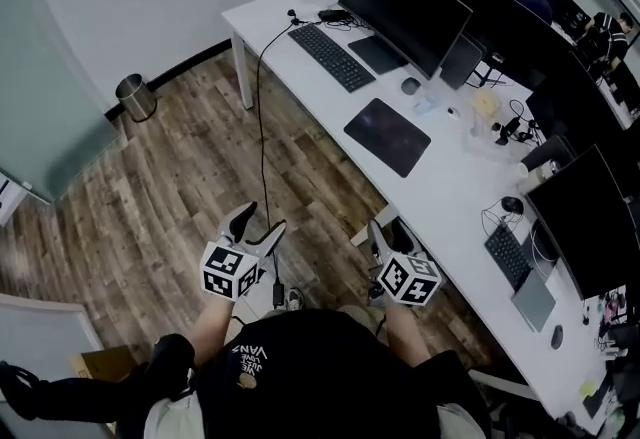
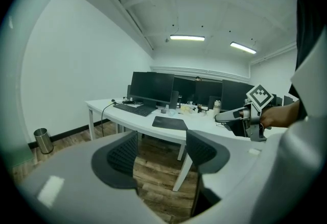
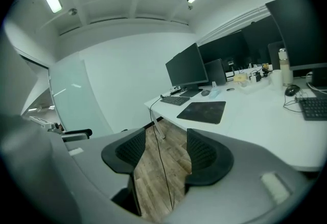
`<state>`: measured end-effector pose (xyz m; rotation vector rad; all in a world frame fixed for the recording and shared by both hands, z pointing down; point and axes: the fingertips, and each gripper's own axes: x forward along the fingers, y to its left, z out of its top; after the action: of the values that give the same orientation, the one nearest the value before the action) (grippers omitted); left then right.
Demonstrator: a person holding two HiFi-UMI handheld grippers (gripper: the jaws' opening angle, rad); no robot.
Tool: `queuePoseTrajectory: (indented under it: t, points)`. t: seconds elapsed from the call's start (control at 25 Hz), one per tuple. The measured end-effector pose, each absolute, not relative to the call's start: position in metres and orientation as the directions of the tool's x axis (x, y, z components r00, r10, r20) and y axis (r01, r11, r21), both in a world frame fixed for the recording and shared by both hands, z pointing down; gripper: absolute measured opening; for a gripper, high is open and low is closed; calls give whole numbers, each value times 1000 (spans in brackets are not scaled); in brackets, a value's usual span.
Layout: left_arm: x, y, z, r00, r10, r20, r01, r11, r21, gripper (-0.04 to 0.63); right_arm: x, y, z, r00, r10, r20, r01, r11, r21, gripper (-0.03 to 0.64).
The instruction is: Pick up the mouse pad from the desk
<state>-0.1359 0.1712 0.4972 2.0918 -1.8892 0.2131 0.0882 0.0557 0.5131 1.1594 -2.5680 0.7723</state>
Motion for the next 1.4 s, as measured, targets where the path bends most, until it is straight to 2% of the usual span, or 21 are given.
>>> queuePoseTrajectory:
  t: [0.2, 0.56, 1.04, 1.4]
  points:
    - [-160, 160, 510, 136, -937, 321, -983, -88, 162, 273, 82, 55, 520, -625, -647, 437, -781, 517, -350, 244]
    - [-151, 122, 526, 198, -922, 333, -970, -136, 200, 273, 74, 15, 528, -606, -666, 434, -795, 489, -360, 242]
    - [-156, 7, 534, 212, -901, 379, -974, -163, 157, 273, 88, -117, 539, -556, -716, 423, -828, 429, -362, 242]
    - [-129, -97, 558, 257, -871, 419, -963, -192, 191, 273, 115, -210, 570, -514, -699, 497, -857, 410, -311, 242]
